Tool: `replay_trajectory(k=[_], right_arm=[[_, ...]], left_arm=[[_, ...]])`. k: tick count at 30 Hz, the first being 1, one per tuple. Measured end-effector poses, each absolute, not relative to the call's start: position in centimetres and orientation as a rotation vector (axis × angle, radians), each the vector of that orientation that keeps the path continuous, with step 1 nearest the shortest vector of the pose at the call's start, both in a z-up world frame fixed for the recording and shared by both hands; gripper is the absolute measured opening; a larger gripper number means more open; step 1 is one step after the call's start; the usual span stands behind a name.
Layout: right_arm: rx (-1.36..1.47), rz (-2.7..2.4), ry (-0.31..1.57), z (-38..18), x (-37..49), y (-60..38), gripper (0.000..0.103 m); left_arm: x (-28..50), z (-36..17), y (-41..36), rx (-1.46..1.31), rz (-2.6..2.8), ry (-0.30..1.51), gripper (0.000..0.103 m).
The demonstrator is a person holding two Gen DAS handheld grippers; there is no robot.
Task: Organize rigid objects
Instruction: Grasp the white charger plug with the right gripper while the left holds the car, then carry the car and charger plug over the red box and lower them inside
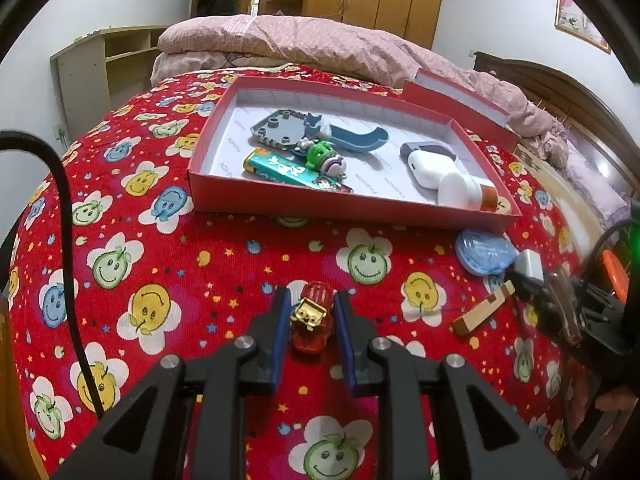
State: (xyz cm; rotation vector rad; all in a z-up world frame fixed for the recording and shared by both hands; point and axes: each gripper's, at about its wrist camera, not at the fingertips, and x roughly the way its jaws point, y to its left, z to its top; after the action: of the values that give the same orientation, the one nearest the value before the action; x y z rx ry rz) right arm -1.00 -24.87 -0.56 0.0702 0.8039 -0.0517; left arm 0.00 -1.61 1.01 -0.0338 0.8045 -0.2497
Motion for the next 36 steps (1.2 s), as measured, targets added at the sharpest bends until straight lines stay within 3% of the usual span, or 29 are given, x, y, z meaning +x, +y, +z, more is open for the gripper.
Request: replay_trajectory(k=[3,5,11,36], right_arm=[[0.087,-0.055,0.794,-0.5,-1.3,-24.9,0.040],[0.104,-0.074,0.781,-0.5,-1.8,-24.9,0.032],[0.122,-0.073,0.766,-0.3,-2.5,-24.8,0.027],[0.152,0.054,0.674,4.3,-4.4,-22.3,0.027]], left_arm=[[-0.1,1.1,-1.6,-0.030,-0.254,0.804,0.022],[-0.1,1.1,-1.7,-0.026,-0.256,0.802,0.022],[-0.4,1.4,-1.7,-0.040,-0.275,0.806,0.022],[-0.4,5.5,-0.6,-0.113,-0.291,0.740,0.022]])
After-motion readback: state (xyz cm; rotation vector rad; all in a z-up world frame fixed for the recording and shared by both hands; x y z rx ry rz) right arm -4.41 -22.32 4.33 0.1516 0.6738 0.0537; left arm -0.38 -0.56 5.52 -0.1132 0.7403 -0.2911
